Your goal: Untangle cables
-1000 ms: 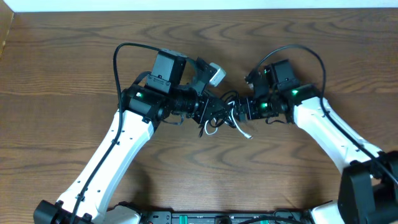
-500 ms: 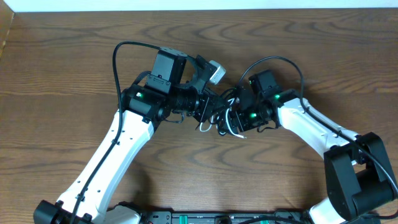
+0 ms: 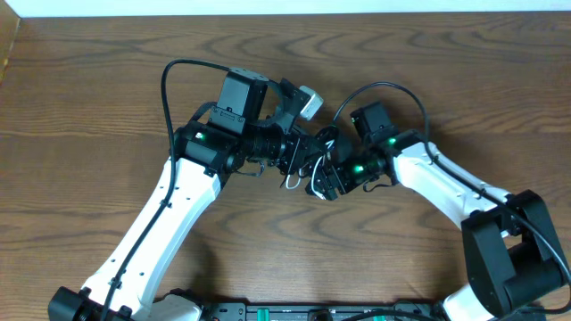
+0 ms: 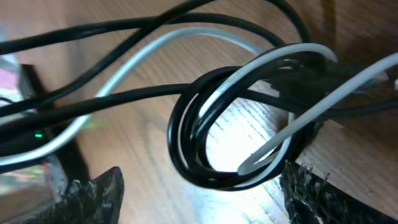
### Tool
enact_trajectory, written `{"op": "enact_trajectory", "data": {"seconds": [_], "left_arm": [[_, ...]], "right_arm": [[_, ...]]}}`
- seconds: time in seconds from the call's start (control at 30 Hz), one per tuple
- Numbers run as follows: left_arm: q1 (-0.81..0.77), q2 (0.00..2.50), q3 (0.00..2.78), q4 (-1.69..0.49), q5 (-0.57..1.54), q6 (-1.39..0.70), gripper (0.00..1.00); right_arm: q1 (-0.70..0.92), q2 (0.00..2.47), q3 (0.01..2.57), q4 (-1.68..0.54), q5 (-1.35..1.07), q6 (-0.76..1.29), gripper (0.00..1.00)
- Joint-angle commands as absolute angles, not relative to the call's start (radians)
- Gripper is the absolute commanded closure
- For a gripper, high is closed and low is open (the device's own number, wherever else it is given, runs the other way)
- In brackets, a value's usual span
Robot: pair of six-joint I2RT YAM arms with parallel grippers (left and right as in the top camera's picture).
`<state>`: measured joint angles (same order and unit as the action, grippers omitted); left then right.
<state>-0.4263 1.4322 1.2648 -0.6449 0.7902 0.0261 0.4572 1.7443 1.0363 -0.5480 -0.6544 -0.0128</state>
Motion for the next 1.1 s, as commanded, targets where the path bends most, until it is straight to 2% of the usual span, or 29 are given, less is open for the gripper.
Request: {"op": "enact_trajectory", "data": {"seconds": [0.0,0.17,0.27,0.3,0.33,0.4,0.5,0.73,1.07], "left_arm": [[-0.422,1.415,1.282,-0.593,0.800,-0.052,0.93],[-0.422,1.415,1.282,-0.509,0.800,-0.156,0.93],[-0.422,1.415,1.282,-0.506,0.791,-0.155,0.93],[-0.422,1.415,1.282,-0.506,0.790,-0.155,0.93],[-0.422,1.415,1.282,-0.506,0.769,-0.155,0.93],[-0.422,1.415,1.282,-0.507,0.731,-0.155,0.93],[-0.422,1.415,1.282,-0.535,0.598,-0.155,0.93],[-0.422,1.420,1.280,-0.712,0.057,-0.155,0.93],[-0.357,1.420,1.280,-0.797,-0.216,-0.163,0.92]], "right_arm": [[0.511,1.751,1.032,-0.514,-0.554,-0.042,0.27],[0.538,1.751,1.032,-0.428,-0.434,0.044,0.53],[0.537,1.751,1.032,-0.406,-0.386,0.076,0.64],[0.537,1.751,1.032,-0.406,-0.368,0.083,0.71],[0.538,1.751,1.032,-0.413,-0.324,0.118,0.85],[0.536,1.751,1.032,-0.432,-0.250,0.197,0.99],[0.512,1.750,1.032,-0.482,-0.182,0.322,0.99],[0.385,1.694,1.032,-0.576,-0.206,0.344,0.99],[0.189,1.620,1.032,-0.653,-0.216,0.343,0.99]]}}
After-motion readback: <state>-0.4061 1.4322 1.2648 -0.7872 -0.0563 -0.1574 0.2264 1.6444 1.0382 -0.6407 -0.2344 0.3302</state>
